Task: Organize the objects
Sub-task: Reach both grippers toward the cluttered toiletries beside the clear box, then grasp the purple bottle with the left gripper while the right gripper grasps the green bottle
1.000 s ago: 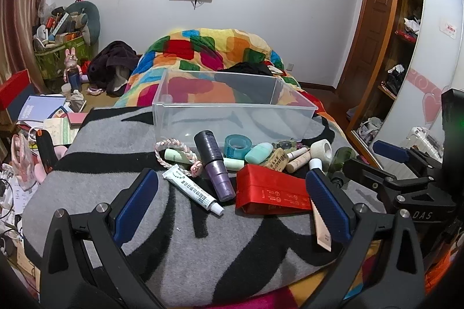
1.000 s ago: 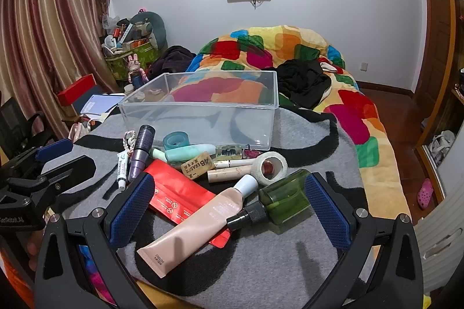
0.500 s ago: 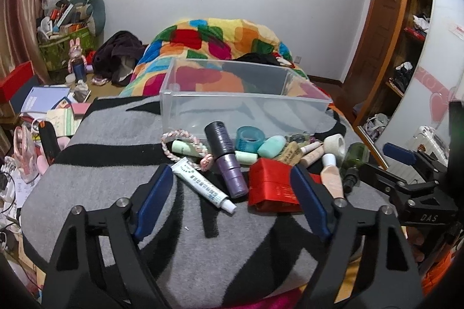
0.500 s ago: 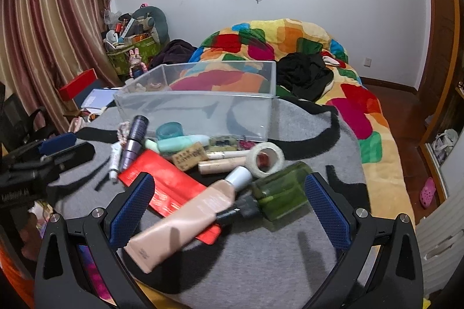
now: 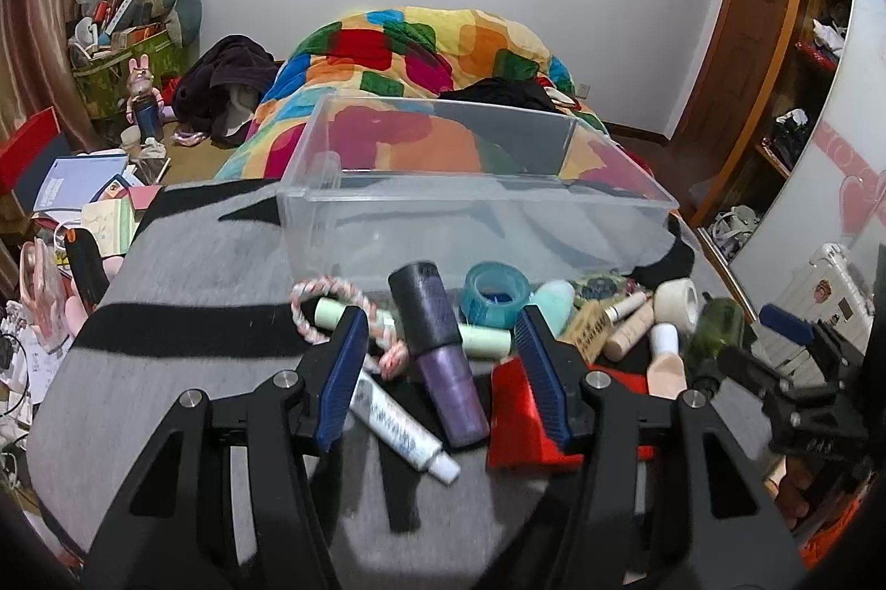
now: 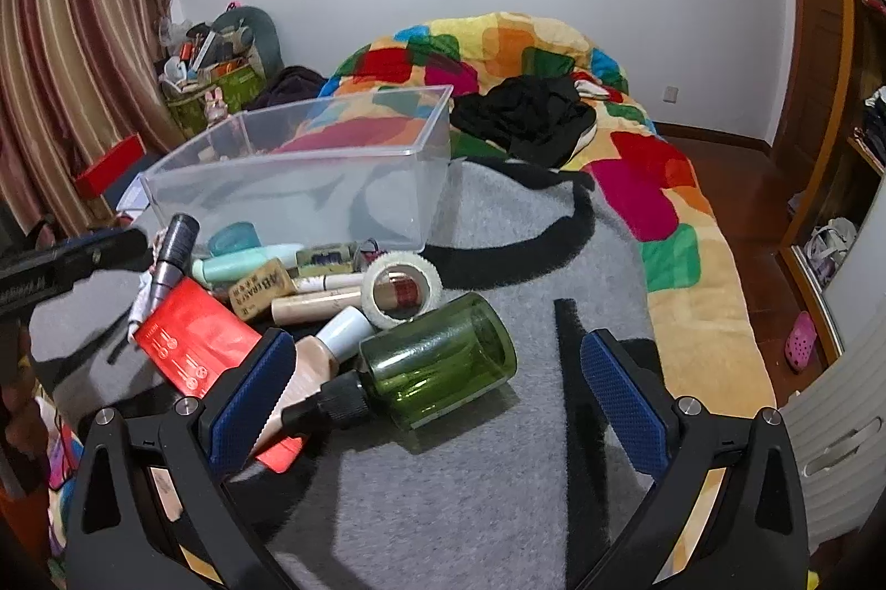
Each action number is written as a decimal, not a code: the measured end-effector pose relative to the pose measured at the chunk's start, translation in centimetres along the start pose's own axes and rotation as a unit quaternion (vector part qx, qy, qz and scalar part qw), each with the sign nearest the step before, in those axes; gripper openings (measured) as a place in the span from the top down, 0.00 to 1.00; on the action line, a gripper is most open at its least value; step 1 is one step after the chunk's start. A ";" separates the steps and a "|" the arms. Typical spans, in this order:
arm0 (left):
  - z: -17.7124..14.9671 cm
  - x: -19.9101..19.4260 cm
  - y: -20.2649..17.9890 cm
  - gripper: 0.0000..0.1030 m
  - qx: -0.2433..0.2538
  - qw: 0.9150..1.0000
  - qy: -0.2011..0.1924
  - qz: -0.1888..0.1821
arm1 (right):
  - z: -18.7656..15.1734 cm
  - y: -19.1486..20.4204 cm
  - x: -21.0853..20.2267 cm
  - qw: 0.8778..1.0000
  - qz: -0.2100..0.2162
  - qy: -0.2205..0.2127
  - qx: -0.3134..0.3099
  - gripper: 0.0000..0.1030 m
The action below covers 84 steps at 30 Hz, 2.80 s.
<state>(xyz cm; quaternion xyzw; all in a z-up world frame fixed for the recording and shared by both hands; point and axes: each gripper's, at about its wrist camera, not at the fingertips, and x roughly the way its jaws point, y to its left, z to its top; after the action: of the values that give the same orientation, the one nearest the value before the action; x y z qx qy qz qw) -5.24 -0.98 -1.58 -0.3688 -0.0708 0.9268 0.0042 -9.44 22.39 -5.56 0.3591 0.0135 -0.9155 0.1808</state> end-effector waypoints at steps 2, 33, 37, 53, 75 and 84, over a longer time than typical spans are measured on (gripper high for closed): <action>0.4 0.9 0.1 0.46 -0.002 1.000 0.006 0.009 | -0.1 -0.2 0.5 1.000 0.003 0.007 0.002 0.01; 0.4 3.6 0.0 0.75 0.012 0.999 0.043 0.005 | 0.8 -0.8 0.1 0.999 0.036 -0.007 0.014 0.40; 0.6 1.6 0.6 0.75 -0.001 1.000 0.025 -0.015 | 1.6 -0.7 -0.6 0.998 0.051 -0.017 0.016 0.40; 6.5 -2.0 2.4 0.75 -0.005 0.999 -0.039 -0.011 | 9.5 1.8 1.3 0.997 0.053 -0.058 0.014 0.40; 11.2 7.9 2.4 0.75 0.045 0.997 0.042 0.046 | 12.9 5.8 11.3 0.998 0.014 0.036 -0.049 0.40; 9.7 9.1 2.2 0.75 0.043 0.996 0.074 0.025 | 12.3 6.5 12.0 0.996 0.015 0.062 -0.063 0.40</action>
<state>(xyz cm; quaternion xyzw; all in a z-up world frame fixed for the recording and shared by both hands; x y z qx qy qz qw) -18.43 -3.87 -1.09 -0.4373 -0.0209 0.8991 0.0024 -23.36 10.60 -3.69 0.4033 0.0766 -0.8859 0.2160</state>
